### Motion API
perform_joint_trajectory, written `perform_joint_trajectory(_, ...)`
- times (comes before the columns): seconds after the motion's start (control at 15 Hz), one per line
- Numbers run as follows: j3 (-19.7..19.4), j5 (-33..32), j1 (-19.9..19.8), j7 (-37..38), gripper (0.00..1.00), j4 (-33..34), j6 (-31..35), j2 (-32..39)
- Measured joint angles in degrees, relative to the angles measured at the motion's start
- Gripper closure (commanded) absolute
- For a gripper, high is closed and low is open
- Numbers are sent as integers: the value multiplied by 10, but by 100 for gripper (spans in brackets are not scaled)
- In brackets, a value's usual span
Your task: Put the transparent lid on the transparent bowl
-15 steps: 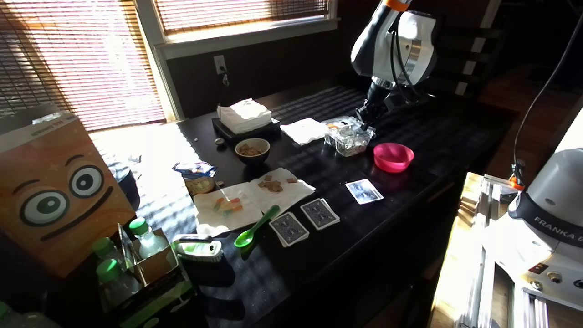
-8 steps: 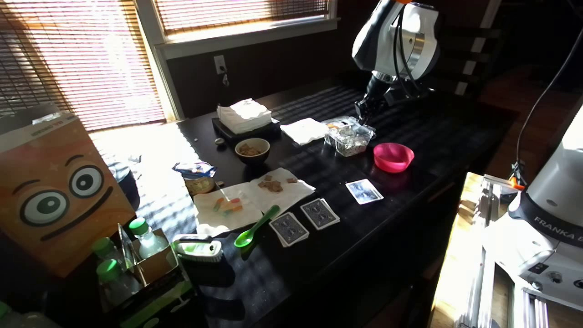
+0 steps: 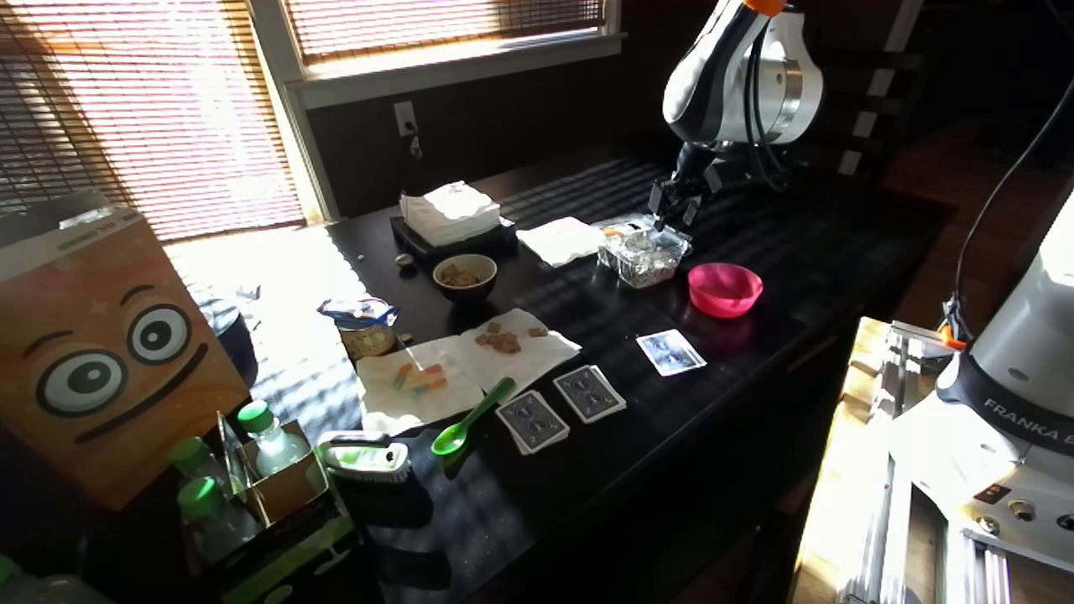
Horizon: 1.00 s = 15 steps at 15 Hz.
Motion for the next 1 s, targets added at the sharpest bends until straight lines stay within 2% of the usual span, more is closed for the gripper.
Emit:
perform_joint_trajectory(0.27,-59,-84,46,85,0,-5,-23,-23)
perform_joint_trajectory(0.53,-86,-163,66,152,0,-4,-60,-56)
perform_joint_trajectory(0.8,-86,-217,67,194,0,-3,-120,-98)
perform_joint_trajectory(1.0,-30,-230,15,207,0,-3,-163,-132)
